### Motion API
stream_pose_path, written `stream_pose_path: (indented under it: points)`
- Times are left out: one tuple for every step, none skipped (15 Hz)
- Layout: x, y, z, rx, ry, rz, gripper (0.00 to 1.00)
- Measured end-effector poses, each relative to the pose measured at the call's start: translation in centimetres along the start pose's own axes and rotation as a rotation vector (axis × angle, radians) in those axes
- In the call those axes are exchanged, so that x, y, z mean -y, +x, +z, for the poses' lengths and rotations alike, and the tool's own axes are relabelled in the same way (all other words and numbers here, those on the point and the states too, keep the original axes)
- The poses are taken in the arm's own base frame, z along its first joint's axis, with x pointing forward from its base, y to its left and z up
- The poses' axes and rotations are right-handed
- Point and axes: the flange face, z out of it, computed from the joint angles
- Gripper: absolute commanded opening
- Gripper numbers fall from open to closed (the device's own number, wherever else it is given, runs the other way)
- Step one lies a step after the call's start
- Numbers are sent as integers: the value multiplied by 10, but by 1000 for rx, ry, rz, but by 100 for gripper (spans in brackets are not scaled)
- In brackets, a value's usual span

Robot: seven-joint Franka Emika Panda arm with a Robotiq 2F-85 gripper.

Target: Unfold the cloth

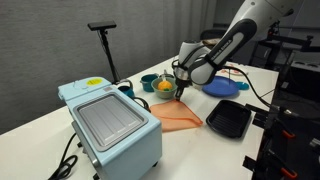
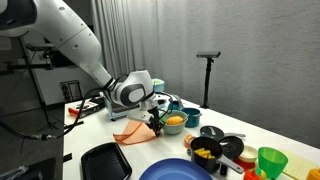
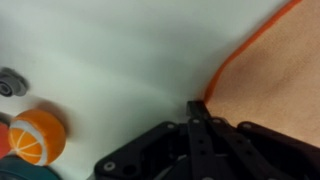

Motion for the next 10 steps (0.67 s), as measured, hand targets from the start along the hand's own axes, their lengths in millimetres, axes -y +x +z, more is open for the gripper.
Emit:
stream_pose_path:
  points:
    - [-7, -2, 0, 3, -10, 9, 0]
    - [-14, -4, 0, 7, -24, 18, 0]
    - [-22, -7, 0, 12, -37, 30, 0]
    - [-30, -11, -1, 19, -52, 44, 0]
    - [-38, -15, -1, 30, -66, 60, 0]
    - [-46, -20, -2, 43, -77, 77, 0]
    - [-53, -26, -2, 65, -85, 95, 0]
    - [-58, -33, -3, 99, -90, 109, 0]
    - [-63, -42, -3, 148, -97, 123, 26]
    - [-67, -50, -4, 194, -106, 136, 27]
